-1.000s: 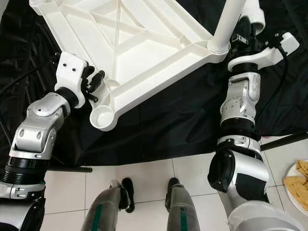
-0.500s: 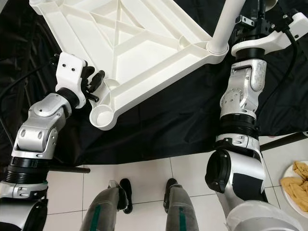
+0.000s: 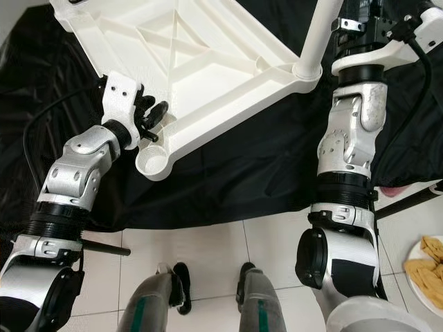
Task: Building children table
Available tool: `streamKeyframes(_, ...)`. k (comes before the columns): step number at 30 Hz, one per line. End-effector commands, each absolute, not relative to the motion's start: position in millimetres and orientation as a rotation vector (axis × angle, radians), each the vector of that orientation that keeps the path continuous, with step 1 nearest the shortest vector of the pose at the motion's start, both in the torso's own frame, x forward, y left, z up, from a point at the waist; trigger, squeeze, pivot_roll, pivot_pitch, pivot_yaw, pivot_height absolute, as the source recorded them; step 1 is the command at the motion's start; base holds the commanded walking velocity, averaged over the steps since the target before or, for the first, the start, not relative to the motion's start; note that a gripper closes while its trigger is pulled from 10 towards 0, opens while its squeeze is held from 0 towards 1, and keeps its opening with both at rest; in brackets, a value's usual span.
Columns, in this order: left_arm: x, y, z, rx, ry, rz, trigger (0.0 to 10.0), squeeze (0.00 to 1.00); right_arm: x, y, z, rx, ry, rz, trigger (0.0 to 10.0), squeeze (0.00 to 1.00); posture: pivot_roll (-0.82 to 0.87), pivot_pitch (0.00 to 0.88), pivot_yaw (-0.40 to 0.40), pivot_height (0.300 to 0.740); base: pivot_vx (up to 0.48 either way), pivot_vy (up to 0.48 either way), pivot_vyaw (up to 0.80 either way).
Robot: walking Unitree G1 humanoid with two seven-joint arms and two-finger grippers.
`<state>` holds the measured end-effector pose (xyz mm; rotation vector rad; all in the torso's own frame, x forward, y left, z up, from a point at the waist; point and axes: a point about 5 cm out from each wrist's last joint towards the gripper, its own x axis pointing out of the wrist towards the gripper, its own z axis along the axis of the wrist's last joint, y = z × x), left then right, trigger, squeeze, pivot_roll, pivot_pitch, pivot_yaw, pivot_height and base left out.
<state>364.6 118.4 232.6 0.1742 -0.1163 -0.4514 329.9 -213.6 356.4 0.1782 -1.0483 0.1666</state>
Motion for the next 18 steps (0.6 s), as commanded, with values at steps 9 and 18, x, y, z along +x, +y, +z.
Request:
streamKeyframes(9,372.5,118.3,235.4,0.193,-0.13,-0.456,10.0,0.0,305.3,-199.2,396.6,0.147,-1.224,0.242,10.0,0.0,-0.01,0.077,0.142,0.74,0.0,0.0,0.0)
streamKeyframes(18,376.2,120.0,234.2,0.2,-0.122,-0.458,10.0,0.0,292.8,-178.3,416.5,0.113,-1.295,0.344,10.0,0.0,-0.01,0.08,0.142,0.74,0.0,0.0,0.0)
